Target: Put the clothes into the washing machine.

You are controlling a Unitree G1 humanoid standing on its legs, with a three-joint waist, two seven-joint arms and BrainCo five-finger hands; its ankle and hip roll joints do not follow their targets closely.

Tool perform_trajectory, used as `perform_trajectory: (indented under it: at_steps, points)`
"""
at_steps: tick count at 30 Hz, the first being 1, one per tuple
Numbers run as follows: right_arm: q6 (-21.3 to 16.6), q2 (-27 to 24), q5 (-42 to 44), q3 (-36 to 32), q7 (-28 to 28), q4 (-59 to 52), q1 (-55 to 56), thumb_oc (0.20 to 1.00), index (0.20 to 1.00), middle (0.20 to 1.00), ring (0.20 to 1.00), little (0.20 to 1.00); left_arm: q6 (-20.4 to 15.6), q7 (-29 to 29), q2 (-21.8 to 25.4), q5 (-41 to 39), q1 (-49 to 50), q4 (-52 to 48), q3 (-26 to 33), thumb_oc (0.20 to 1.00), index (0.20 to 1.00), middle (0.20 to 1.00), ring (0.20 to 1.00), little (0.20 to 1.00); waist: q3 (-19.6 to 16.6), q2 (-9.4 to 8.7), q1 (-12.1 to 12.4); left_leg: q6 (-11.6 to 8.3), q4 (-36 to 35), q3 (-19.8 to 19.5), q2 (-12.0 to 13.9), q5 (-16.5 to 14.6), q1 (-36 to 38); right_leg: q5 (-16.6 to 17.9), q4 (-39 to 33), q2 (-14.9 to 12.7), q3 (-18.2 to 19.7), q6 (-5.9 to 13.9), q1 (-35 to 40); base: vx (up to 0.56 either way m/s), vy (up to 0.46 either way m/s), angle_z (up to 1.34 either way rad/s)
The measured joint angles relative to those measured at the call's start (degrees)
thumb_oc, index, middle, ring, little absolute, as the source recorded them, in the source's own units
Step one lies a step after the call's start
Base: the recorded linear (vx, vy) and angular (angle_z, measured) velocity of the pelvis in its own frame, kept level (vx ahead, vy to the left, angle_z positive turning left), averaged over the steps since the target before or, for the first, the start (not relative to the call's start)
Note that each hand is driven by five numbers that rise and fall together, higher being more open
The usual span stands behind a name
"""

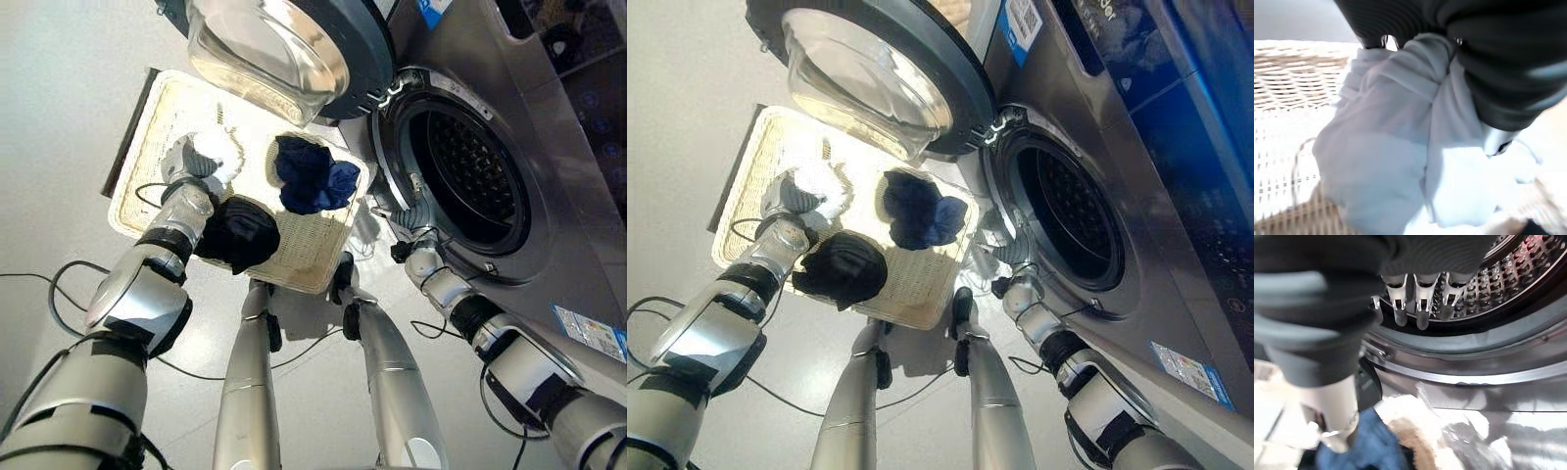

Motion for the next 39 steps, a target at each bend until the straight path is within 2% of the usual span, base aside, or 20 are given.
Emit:
perform_trajectory:
  at_steps: [6, 7, 12, 15, 17, 18, 20, 22, 23, 24, 26, 33, 39]
  points:
    - [0.13, -0.33, -0.31, -1.68, -0.68, -3.58, 1.96, 1.0, 1.0, 1.0, 1.0, 1.0, -1.86, 3.16, 0.32, 2.11, 5.77, -7.14, 1.49, 0.2, 0.2, 0.2, 0.2, 0.2, 0.04, 0.19, 2.05, -0.49, -2.33, 0.0, -0.13, 0.5, 3.67, -0.43, -0.41, -0.21, 0.0, 0.34, 2.81, 0.03, -0.012, 0.02]
    - [0.09, -0.69, -1.34, -2.52, -1.0, -6.48, 3.16, 1.0, 1.0, 1.0, 1.0, 1.0, -3.46, 4.99, 0.61, 4.93, 7.16, -9.73, 1.58, 0.2, 0.2, 0.2, 0.2, 0.2, 0.05, 0.21, 2.69, -0.27, -2.58, 0.03, -0.22, 0.83, 3.9, -0.26, -0.3, -0.26, 0.05, 0.08, 2.81, 0.03, -0.025, 0.03]
    - [0.09, -0.74, -2.26, -2.5, 0.26, -8.77, 4.35, 1.0, 1.0, 1.0, 1.0, 1.0, -5.77, 8.46, 1.01, 11.39, 9.79, -14.18, 1.86, 0.2, 0.2, 0.2, 0.2, 0.2, 0.07, 0.24, 2.92, 0.12, -3.34, 0.05, -0.81, 1.14, 5.53, -0.43, -0.4, -0.7, -0.07, 0.34, 4.29, 0.01, -0.027, 0.04]
    - [-0.67, -0.66, 1.8, -3.35, 6.09, -10.36, 6.41, 1.0, 1.0, 1.0, 1.0, 1.0, -8.0, 10.35, 1.68, 16.28, 12.42, -19.62, 2.39, 0.2, 0.2, 0.2, 0.2, 0.2, 0.16, 0.43, 3.46, 0.21, -4.06, 0.0, -1.11, 1.48, 7.1, -0.6, -0.5, -0.9, -0.2, 0.57, 5.62, 0.02, -0.04, 0.03]
    - [-1.81, -0.57, 8.96, -4.42, 14.52, -12.83, 9.31, 1.0, 1.0, 1.0, 1.0, 1.0, -9.76, 10.6, 1.78, 19.88, 14.6, -24.09, 2.41, 0.2, 0.2, 0.2, 0.2, 0.2, 0.17, 0.62, 4.47, 0.18, -4.55, -0.03, -1.18, 1.49, 8.74, -0.84, -0.61, -0.98, -0.27, 0.66, 7.04, 0.0, 0.0, 0.0]
    - [-1.81, -0.57, 8.96, -4.42, 14.52, -12.83, 9.31, 1.0, 1.0, 1.0, 1.0, 1.0, -9.76, 10.6, 1.78, 19.88, 14.6, -24.09, 2.41, 0.2, 0.2, 0.2, 0.2, 0.2, 0.17, 0.62, 4.47, 0.18, -4.55, -0.03, -1.18, 1.49, 8.74, -0.84, -0.61, -0.98, -0.27, 0.66, 7.04, 0.04, -0.067, 0.08]
    - [-2.3, -0.35, 14.47, -4.98, 21.15, -13.13, 9.88, 1.0, 1.0, 1.0, 1.0, 1.0, -11.23, 10.91, 2.03, 22.0, 14.74, -24.85, 2.39, 0.2, 0.2, 0.2, 0.2, 0.2, 0.15, 0.99, 4.48, -0.03, -4.82, -0.38, -1.25, 1.43, 8.91, -1.12, -0.43, -1.1, -0.56, 1.02, 7.25, 0.05, -0.086, 0.06]
    - [-2.26, 0.24, 27.19, -6.54, 33.08, -13.29, 10.69, 1.0, 1.0, 1.0, 1.0, 1.0, -12.79, 10.53, 3.26, 24.15, 16.83, -27.77, 1.62, 0.2, 0.2, 0.2, 0.2, 0.2, 0.19, 1.13, 4.61, -0.02, -4.94, -0.41, -1.31, 1.49, 9.66, -1.03, -0.39, -1.29, -0.97, 0.69, 7.97, 0.02, -0.034, 0.03]
    - [-2.1, 0.24, 30.48, -6.72, 36.34, -13.22, 11.27, 1.0, 1.0, 1.0, 1.0, 1.0, -13.69, 10.35, 3.55, 24.92, 17.18, -28.16, 1.02, 0.2, 0.2, 0.2, 0.2, 0.2, 0.14, 1.27, 4.74, -0.07, -4.94, -0.47, -1.32, 1.44, 9.92, -1.13, -0.44, -1.36, -1.09, 0.68, 8.35, 0.03, -0.041, 0.03]
    - [-1.55, 0.32, 37.33, -6.76, 42.8, -12.67, 11.66, 1.0, 1.0, 1.0, 1.0, 1.0, -15.63, 9.63, 4.13, 26.31, 17.37, -28.76, 0.0, 0.2, 0.2, 0.2, 0.2, 0.2, 0.17, 1.33, 5.12, -0.11, -5.12, -0.48, -1.32, 1.41, 10.54, -1.28, -0.47, -1.54, -1.27, 0.79, 8.87, 0.03, -0.036, 0.02]
    - [-0.31, 0.46, 43.59, -6.86, 48.3, -11.73, 11.16, 1.0, 1.0, 1.0, 1.0, 1.0, -17.71, 9.43, 4.03, 26.97, 17.32, -29.28, -0.7, 0.2, 0.2, 0.2, 0.2, 0.2, 0.17, 1.61, 5.65, -0.07, -5.15, -0.48, -1.34, 1.46, 10.69, -1.31, -0.42, -1.58, -1.28, 0.84, 8.98, 0.0, 0.0, 0.0]
    - [6.99, 2.41, 56.73, -7.29, 56.8, -9.29, 8.43, 1.0, 1.0, 1.0, 1.0, 1.0, -22.09, 9.03, 6.35, 29.72, 17.2, -33.6, -5.54, 0.2, 0.2, 0.2, 0.2, 0.2, 0.18, 1.7, 5.9, 0.22, -5.26, -0.51, -1.72, 1.67, 10.69, -1.2, -0.41, -1.83, -1.32, 0.72, 8.98, 0.0, 0.0, 0.0]
    - [8.08, 4.76, 62.18, -9.16, 59.25, -8.59, 6.09, 1.0, 1.0, 1.0, 1.0, 1.0, -23.26, 8.97, 6.36, 32.62, 16.21, -35.38, -8.81, 0.2, 0.2, 0.2, 0.2, 0.2, 0.26, 1.86, 5.87, 0.26, -5.32, -0.45, -1.75, 1.71, 10.69, -1.21, -0.48, -1.76, -1.23, 0.75, 8.9, 0.0, 0.0, 0.0]
